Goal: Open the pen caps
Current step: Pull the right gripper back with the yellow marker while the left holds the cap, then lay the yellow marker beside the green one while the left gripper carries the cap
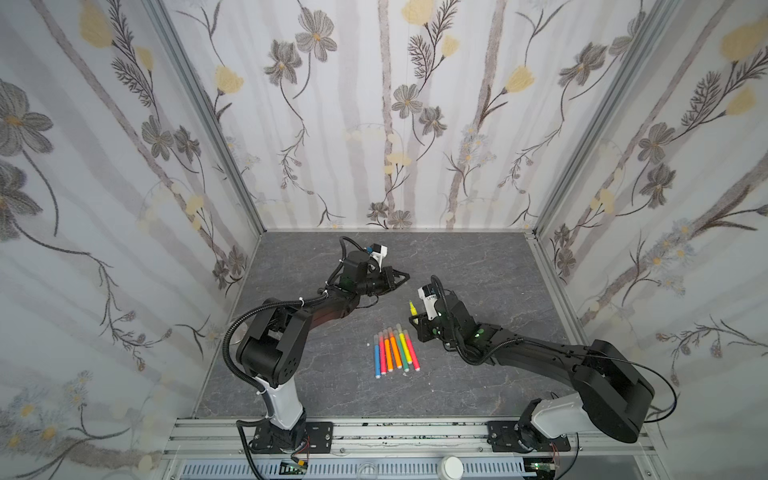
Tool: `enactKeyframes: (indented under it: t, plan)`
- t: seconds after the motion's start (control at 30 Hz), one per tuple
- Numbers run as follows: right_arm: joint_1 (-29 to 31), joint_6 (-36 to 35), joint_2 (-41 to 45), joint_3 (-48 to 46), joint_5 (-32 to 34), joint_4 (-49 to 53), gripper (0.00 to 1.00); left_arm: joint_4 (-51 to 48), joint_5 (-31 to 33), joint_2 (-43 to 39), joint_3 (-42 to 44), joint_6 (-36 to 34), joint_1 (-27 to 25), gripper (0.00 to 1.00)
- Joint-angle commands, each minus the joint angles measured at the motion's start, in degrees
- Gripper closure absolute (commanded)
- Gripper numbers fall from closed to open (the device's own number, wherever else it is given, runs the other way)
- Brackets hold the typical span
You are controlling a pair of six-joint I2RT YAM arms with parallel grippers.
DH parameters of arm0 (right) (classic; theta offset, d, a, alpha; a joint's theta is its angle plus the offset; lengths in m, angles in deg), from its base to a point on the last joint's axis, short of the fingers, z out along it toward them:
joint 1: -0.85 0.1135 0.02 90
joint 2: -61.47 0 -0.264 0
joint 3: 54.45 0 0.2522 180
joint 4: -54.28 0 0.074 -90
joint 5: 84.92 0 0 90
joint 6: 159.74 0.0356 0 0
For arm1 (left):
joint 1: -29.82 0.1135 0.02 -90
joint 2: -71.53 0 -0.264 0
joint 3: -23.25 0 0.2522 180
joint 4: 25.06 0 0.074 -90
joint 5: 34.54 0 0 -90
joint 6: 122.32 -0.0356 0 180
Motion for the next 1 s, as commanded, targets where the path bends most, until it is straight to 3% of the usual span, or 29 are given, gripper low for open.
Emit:
enactKeyframes:
  t: [0.0, 0.3, 0.63, 0.97]
  plan:
    - [1.78, 1.12, 1.3, -1.04, 0.54, -0.43, 1.0, -2.19, 2.07, 0.75, -2.46, -2.8, 0.5, 1.0]
    - [1.4, 0.96, -3.37, 2.22, 10.95, 11.76, 1.0, -9.21, 4.69, -2.87, -1.11, -8.02, 4.67, 1.0]
    - [-2.49, -0.88, -12.52, 7.21, 14.04, 15.11, 1.0, -11.09, 4.2, -9.71, 8.09, -10.76, 11.76, 1.0]
    - [-3.01, -1.94, -16.68, 10.46, 16.21, 17.89, 0.98, -10.83, 3.71, -10.28, 10.79, -11.95, 14.66, 1.0]
